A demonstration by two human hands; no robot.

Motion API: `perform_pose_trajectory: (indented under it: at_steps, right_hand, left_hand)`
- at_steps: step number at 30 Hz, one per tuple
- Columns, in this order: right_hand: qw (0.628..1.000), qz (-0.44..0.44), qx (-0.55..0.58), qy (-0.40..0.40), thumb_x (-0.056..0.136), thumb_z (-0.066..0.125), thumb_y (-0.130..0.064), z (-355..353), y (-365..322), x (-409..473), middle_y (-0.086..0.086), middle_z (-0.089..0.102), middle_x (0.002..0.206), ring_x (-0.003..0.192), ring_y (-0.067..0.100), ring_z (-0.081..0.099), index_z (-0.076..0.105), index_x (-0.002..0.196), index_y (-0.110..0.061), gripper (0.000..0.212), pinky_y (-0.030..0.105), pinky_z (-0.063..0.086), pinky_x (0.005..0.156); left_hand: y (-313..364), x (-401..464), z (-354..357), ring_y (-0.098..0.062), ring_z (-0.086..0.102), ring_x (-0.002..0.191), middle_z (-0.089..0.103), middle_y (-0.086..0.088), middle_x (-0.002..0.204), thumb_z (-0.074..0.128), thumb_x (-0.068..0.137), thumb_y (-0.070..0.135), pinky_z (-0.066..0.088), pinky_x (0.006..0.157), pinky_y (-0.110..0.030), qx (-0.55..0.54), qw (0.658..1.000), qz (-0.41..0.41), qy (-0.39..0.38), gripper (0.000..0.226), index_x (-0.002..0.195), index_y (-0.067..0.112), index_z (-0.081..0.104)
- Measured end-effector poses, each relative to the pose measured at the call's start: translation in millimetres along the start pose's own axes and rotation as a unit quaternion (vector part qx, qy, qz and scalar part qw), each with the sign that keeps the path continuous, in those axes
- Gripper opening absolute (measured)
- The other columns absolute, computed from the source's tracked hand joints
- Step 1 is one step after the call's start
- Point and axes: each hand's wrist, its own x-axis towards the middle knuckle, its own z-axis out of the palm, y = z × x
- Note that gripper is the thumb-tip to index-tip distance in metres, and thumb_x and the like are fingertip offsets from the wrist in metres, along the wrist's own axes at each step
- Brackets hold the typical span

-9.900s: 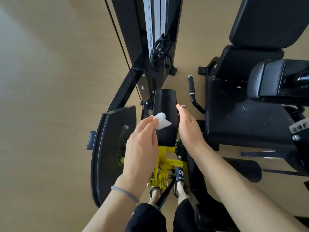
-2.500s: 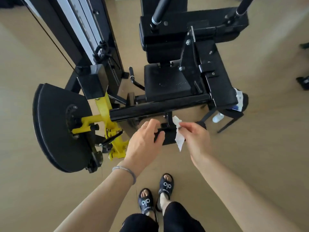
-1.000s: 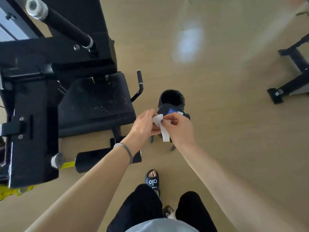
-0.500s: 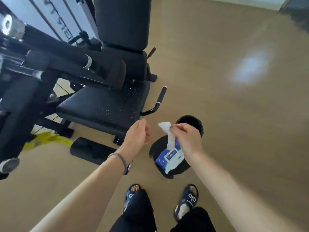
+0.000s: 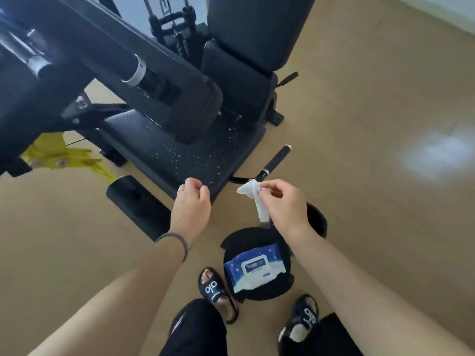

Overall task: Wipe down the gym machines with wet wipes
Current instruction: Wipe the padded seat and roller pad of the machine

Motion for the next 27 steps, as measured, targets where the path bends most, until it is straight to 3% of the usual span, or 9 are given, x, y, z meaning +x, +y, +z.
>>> perform_pose_trajectory:
  at_steps: [4, 7, 12, 15, 17, 19, 23, 24, 27]
  right_hand:
    - [0.994, -0.077, -0.064, -0.053, 0.098, 0.057, -0.021, 15.6, 9.8, 61.4, -0.012, 0.068, 0.097, 0.088, 0.003, 0.062, 0.07, 0.101, -0.027, 0.015, 0.005, 0.042, 0.063]
    - [0.978, -0.151, -0.104, -0.099, 0.099, 0.053, -0.017, 30.8, 19.2, 117.9, -0.006, 0.067, 0.103, 0.09, 0.007, 0.06, 0.07, 0.107, -0.021, 0.019, 0.008, 0.04, 0.07]
    - [0.931, -0.297, -0.155, -0.143, 0.099, 0.057, -0.006, 76.7, 45.2, 204.4, 0.008, 0.066, 0.109, 0.099, 0.02, 0.062, 0.072, 0.11, -0.004, 0.019, 0.017, 0.044, 0.086]
    - [0.861, -0.398, -0.213, -0.233, 0.098, 0.055, -0.01, 112.1, 65.9, 236.4, 0.011, 0.067, 0.113, 0.102, 0.027, 0.062, 0.072, 0.109, -0.003, 0.021, 0.034, 0.052, 0.093]
    - [0.794, -0.469, -0.259, -0.287, 0.098, 0.055, -0.013, 127.7, 83.0, 246.7, 0.015, 0.067, 0.124, 0.117, 0.032, 0.061, 0.071, 0.116, 0.0, 0.027, 0.044, 0.045, 0.11]
    - [0.743, -0.527, -0.291, -0.291, 0.101, 0.049, -0.017, 131.9, 98.9, 255.6, 0.019, 0.061, 0.138, 0.133, 0.032, 0.053, 0.063, 0.13, 0.004, 0.039, 0.035, 0.025, 0.121]
    - [0.637, -0.589, -0.393, -0.303, 0.105, 0.02, -0.031, 126.7, 111.6, 270.5, 0.019, 0.041, 0.156, 0.149, 0.028, 0.034, 0.043, 0.149, 0.001, 0.059, 0.039, 0.023, 0.125]
    - [0.639, -0.571, -0.408, -0.316, 0.105, 0.017, -0.034, 124.4, 110.7, 279.2, 0.017, 0.036, 0.159, 0.151, 0.026, 0.029, 0.038, 0.152, -0.001, 0.061, 0.04, 0.021, 0.126]
    - [0.711, -0.463, -0.436, -0.301, 0.107, 0.011, -0.043, 108.1, 107.8, 322.9, 0.013, 0.023, 0.166, 0.155, 0.023, 0.018, 0.027, 0.157, -0.006, 0.065, 0.038, 0.014, 0.127]
  left_hand:
    - [-12.6, 29.6, 24.2, -0.031, 0.043, 0.125, 0.044, -0.01, 0.138, 0.042, 0.103, 0.031, 0.038, 0.105, -0.045, 0.08, 0.991, -0.065, 0.082, 0.036, 0.135, 0.016, 0.044]
    - [-11.9, 54.3, 49.8, -0.036, 0.037, 0.128, 0.038, -0.015, 0.14, 0.045, 0.101, 0.034, 0.03, 0.111, -0.048, 0.125, 0.975, -0.108, 0.151, 0.041, 0.136, 0.015, 0.038]
    - [-22.2, 98.4, 108.3, -0.034, 0.036, 0.126, 0.038, -0.012, 0.131, 0.048, 0.1, 0.033, 0.026, 0.115, -0.048, 0.307, 0.936, -0.003, 0.171, 0.037, 0.13, 0.013, 0.042]
    - [-33.9, 133.1, 128.9, -0.035, 0.041, 0.118, 0.042, -0.011, 0.124, 0.044, 0.102, 0.036, 0.032, 0.108, -0.047, 0.36, 0.915, -0.003, 0.184, 0.028, 0.118, 0.013, 0.047]
    - [-44.2, 147.1, 139.4, -0.034, 0.042, 0.115, 0.042, -0.009, 0.12, 0.039, 0.104, 0.04, 0.034, 0.104, -0.047, 0.376, 0.905, -0.033, 0.196, 0.027, 0.113, 0.015, 0.046]
    - [-51.9, 152.5, 149.6, -0.033, 0.042, 0.115, 0.044, -0.008, 0.12, 0.038, 0.105, 0.039, 0.036, 0.102, -0.048, 0.416, 0.881, -0.048, 0.221, 0.026, 0.111, 0.016, 0.047]
    - [-51.0, 153.8, 156.4, -0.034, 0.046, 0.117, 0.05, -0.01, 0.122, 0.039, 0.104, 0.033, 0.037, 0.099, -0.049, 0.457, 0.852, -0.049, 0.249, 0.024, 0.112, 0.014, 0.051]
    - [-50.9, 153.9, 156.3, -0.034, 0.046, 0.118, 0.05, -0.01, 0.123, 0.038, 0.105, 0.033, 0.037, 0.099, -0.049, 0.464, 0.849, -0.051, 0.247, 0.025, 0.113, 0.014, 0.051]
    - [-49.7, 152.5, 156.1, -0.034, 0.045, 0.119, 0.049, -0.01, 0.124, 0.035, 0.105, 0.034, 0.038, 0.1, -0.048, 0.469, 0.849, -0.059, 0.236, 0.028, 0.117, 0.013, 0.051]
